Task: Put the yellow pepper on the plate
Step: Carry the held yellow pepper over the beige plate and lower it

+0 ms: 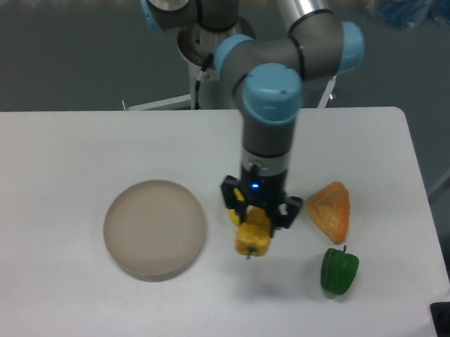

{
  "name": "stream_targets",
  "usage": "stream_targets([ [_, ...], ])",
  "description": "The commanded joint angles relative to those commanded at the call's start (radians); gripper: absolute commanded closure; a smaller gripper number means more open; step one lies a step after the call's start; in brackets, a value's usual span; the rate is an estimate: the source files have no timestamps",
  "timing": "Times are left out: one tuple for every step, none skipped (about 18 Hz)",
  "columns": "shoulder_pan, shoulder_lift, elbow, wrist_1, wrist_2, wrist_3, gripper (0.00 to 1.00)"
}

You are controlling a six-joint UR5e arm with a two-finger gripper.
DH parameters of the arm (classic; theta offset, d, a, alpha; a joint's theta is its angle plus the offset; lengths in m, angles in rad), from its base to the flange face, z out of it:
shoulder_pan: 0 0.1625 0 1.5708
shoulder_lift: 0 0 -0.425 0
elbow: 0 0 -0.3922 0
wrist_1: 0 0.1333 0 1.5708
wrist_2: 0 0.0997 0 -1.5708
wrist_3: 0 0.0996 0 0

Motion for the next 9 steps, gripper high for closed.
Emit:
stream_targets([
  [-0.011,0.002,-0.023,0.008,-0.003,-0.015,0.55],
  [-0.028,0.0,-0.034,0.011,-0.002,-0.037,0.55],
  [-0.043,0.0,-0.042,0.011,0.0,-0.044,0.55],
  [-0.057,0.002,-0.064,0.011,-0.002,-0.046,0.55],
  [-0.063,0.002,-0.083,0.011,-0.002,-0.046,0.55],
  [-0.065,0.0,-0.101,0.014,0.0,-0.046,0.55],
  [-0.066,-0.002,-0.109,0.014,-0.002,-0.046,0.55],
  [-0.077,-0.005,-0.114,0.014,0.0,-0.046,0.55],
  [-0.089,-0.003,-0.12,0.012,0.0,-0.046,0.55],
])
